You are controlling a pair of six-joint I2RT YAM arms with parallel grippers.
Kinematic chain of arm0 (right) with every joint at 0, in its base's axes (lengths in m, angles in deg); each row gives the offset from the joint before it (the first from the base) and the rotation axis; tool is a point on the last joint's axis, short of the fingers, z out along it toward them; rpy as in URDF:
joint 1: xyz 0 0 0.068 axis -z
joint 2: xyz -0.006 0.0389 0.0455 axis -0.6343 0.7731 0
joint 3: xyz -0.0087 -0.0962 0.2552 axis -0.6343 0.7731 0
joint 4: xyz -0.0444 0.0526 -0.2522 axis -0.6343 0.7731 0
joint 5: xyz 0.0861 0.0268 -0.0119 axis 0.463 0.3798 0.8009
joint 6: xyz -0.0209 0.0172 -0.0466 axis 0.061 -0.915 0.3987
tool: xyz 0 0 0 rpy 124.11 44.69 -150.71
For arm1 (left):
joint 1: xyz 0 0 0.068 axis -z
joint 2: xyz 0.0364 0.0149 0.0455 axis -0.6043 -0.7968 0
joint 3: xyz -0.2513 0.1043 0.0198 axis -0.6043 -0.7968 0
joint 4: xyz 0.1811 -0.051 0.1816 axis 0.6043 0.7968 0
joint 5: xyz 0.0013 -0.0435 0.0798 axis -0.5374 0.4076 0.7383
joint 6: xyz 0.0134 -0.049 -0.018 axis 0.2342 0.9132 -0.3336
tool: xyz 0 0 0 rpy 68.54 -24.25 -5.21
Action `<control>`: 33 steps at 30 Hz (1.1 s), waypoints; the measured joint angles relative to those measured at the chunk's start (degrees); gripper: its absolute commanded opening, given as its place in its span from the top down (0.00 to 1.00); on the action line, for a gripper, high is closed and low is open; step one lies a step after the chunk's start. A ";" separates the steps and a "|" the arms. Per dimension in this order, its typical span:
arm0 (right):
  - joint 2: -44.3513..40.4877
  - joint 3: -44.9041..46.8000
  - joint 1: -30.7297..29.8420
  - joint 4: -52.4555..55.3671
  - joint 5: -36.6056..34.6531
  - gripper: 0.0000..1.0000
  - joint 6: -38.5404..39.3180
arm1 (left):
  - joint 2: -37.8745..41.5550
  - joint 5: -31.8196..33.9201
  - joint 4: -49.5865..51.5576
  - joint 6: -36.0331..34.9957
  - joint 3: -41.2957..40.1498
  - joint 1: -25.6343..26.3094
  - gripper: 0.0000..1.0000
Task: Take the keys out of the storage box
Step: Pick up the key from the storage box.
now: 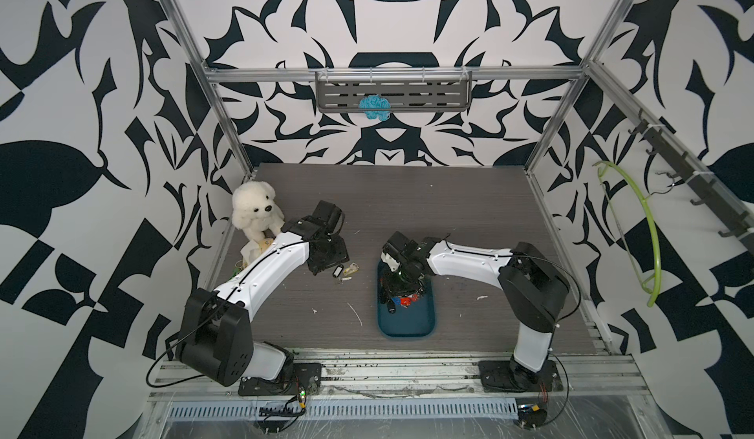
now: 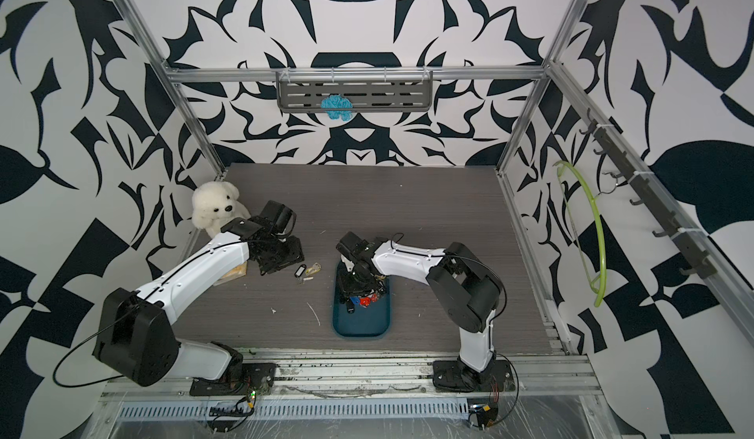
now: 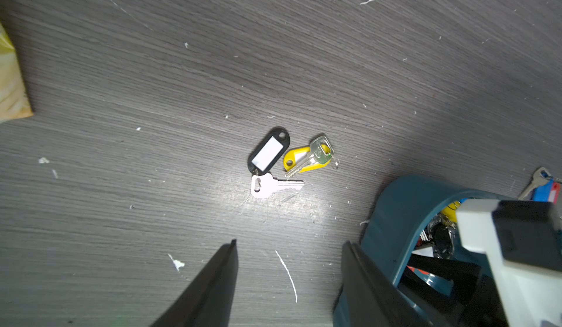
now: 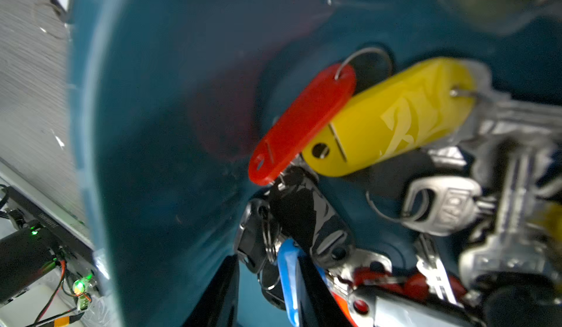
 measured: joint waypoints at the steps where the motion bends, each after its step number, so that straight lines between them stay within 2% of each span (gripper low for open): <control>1: 0.02 -0.07 0.00 -0.13 0.00 0.66 0.00 | 0.00 -0.15 -0.04 0.02 -0.13 0.00 0.39; 17: 1.79 -1.84 0.00 -0.74 -0.11 0.80 0.07 | -0.50 -1.27 -0.50 0.07 -0.39 0.00 0.39; 25: 1.79 -1.84 0.00 -0.57 -0.48 0.99 0.17 | -0.57 -1.46 -0.72 0.07 -1.27 0.00 0.39; 33: -0.90 -1.84 0.00 1.49 -2.10 1.00 0.37 | -0.57 -1.60 -0.72 0.07 -1.27 0.00 0.39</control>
